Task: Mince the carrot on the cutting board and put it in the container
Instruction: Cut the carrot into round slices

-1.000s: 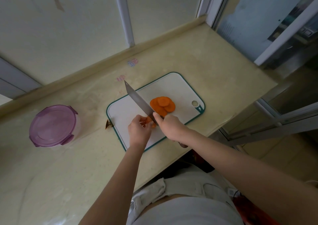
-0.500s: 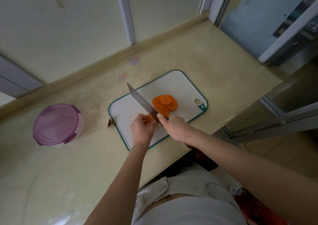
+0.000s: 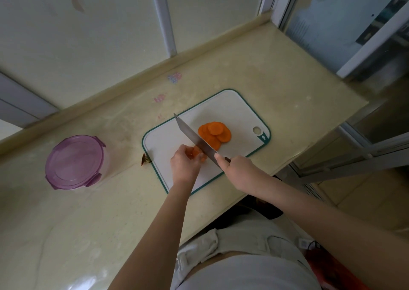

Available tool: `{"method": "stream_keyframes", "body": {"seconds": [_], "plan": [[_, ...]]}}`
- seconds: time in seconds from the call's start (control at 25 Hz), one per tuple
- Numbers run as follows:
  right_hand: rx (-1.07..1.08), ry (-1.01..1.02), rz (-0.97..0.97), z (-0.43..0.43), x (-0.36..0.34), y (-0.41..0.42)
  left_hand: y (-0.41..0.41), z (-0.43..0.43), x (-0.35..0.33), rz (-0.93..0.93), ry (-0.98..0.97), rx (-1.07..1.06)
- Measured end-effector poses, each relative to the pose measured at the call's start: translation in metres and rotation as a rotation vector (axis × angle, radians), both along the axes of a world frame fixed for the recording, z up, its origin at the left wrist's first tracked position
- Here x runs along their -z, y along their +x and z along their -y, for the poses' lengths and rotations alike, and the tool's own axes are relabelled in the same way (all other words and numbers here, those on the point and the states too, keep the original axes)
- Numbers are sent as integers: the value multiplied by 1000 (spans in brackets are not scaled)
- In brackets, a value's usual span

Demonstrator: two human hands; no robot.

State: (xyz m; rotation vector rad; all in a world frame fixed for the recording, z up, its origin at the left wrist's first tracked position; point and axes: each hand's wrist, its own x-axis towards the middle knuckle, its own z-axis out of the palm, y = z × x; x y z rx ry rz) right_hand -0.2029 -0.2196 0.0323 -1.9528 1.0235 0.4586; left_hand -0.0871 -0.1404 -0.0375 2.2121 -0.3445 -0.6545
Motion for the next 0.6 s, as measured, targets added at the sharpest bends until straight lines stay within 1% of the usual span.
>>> {"method": "stream_keyframes", "body": {"seconds": [0.2, 0.36, 0.44, 0.6], "plan": [[41, 37, 42, 2, -1, 13, 1, -1, 3, -12, 16, 13], [63, -33, -30, -5, 11, 36, 0, -2, 4, 34, 14, 28], [65, -44, -27, -8, 20, 40, -7, -3, 6, 71, 9, 34], [35, -37, 1, -6, 26, 33, -6, -5, 4, 27, -28, -11]]}}
